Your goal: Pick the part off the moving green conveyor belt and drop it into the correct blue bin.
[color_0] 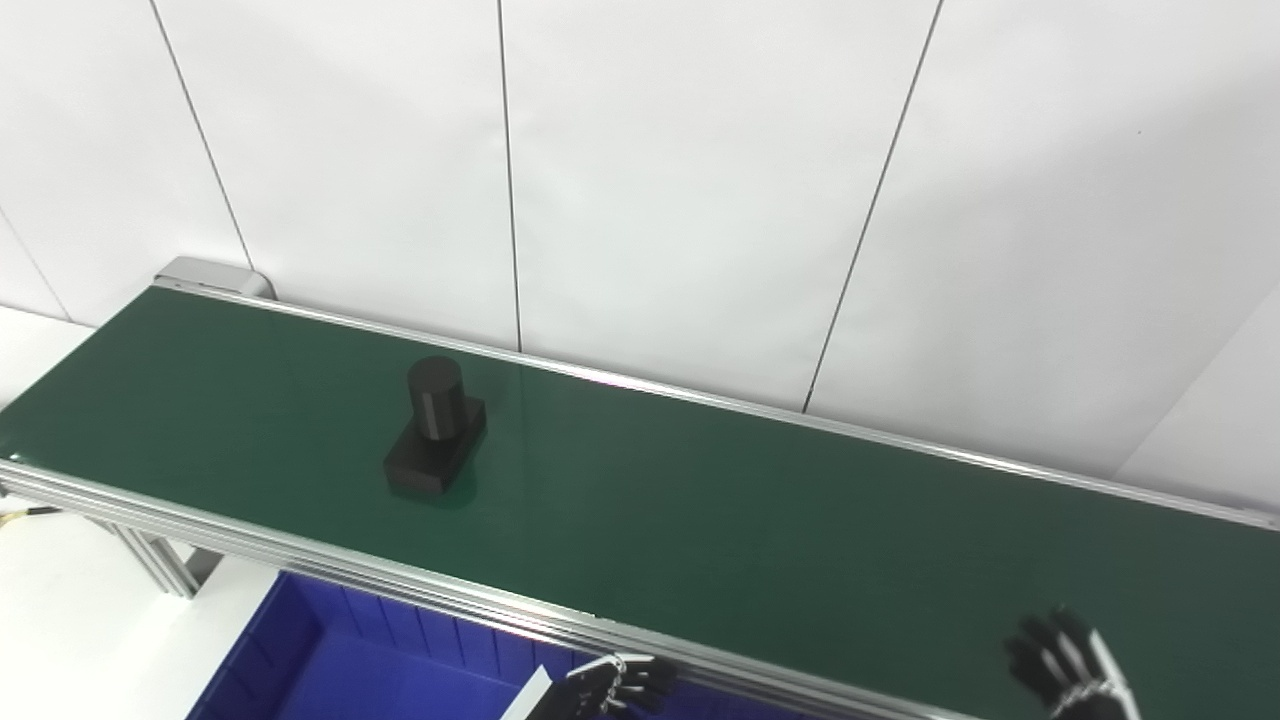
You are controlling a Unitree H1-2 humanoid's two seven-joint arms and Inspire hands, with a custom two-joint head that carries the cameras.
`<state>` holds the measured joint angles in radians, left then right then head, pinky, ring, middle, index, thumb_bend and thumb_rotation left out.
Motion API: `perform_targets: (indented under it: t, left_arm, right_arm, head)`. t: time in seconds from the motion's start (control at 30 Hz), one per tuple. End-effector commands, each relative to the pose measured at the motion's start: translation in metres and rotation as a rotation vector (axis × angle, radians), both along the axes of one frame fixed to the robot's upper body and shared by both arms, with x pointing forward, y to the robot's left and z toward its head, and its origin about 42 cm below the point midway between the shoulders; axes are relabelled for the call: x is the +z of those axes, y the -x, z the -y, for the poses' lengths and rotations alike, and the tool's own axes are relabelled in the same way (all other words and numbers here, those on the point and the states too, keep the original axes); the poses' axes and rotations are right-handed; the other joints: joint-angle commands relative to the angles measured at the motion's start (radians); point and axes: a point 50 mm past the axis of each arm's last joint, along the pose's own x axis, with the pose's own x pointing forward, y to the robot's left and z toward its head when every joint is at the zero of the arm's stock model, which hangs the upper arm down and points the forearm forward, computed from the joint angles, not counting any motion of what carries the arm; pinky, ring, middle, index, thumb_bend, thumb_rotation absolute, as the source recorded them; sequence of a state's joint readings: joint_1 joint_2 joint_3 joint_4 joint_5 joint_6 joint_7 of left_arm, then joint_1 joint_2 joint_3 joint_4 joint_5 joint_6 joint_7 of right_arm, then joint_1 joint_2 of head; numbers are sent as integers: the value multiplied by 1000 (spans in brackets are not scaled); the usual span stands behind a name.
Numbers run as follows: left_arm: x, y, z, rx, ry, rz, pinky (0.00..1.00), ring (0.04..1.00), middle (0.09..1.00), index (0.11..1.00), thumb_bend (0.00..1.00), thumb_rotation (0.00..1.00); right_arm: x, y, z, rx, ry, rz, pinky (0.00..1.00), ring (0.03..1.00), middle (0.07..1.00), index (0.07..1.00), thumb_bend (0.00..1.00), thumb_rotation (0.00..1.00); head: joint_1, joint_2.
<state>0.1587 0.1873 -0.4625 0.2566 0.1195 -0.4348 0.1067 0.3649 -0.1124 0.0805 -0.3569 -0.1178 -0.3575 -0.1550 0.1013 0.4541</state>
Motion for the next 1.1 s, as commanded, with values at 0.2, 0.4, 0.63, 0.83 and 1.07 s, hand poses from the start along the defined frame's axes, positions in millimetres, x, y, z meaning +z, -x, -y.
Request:
perform_targets:
  t: [0.2, 0.4, 0.63, 0.83, 1.07]
  left_arm:
    - [9, -10, 5, -2, 20, 69, 600, 690, 740, 750, 1000, 290]
    - [11, -9, 3, -5, 26, 72, 610, 701, 747, 760, 1000, 294]
    - [15, -9, -1, 7, 23, 89, 614, 704, 751, 764, 1000, 295]
    - [18, -7, -5, 16, 66, 74, 629, 722, 761, 770, 1000, 296]
    - [29, 3, -18, 8, 75, 92, 643, 752, 802, 795, 1000, 324]
  right_arm:
    - [36, -32, 3, 11, 88, 39, 654, 764, 835, 878, 711, 459]
    - [46, -53, -2, 52, 145, 33, 701, 782, 832, 905, 726, 512]
    - [54, -72, -9, 82, 217, 60, 712, 779, 830, 895, 697, 425]
    - [59, -81, -14, 89, 221, 47, 739, 790, 834, 895, 713, 403]
    - [62, -93, -19, 101, 245, 25, 749, 799, 841, 894, 731, 413]
  head:
    - [-19, 7]
    - [-77, 30]
    - [-119, 54]
    - [-138, 67]
    - [-172, 97]
